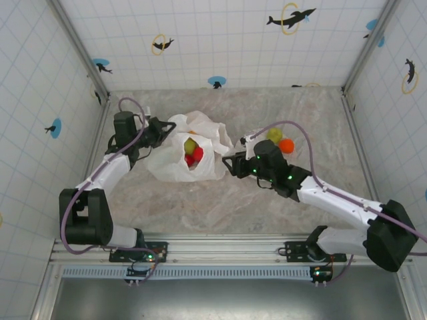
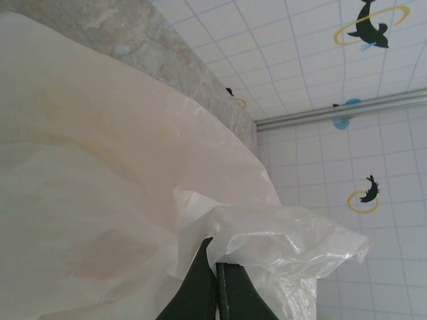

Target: Place the fruits into the plastic bag

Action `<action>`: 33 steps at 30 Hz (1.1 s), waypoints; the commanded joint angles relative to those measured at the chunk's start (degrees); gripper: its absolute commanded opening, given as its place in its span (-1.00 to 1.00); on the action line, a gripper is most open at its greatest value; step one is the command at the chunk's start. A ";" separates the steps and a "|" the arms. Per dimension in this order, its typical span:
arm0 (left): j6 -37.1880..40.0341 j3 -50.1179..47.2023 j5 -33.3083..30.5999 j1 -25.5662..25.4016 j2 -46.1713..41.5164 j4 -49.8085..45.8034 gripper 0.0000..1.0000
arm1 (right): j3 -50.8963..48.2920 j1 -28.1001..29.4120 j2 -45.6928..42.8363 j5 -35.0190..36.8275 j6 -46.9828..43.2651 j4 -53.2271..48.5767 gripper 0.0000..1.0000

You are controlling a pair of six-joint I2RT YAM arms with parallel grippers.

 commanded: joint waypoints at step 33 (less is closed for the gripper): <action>6.87 0.56 -0.11 -4.01 -1.27 -3.47 -1.00 | 5.41 2.78 8.92 0.63 -23.03 -5.41 0.27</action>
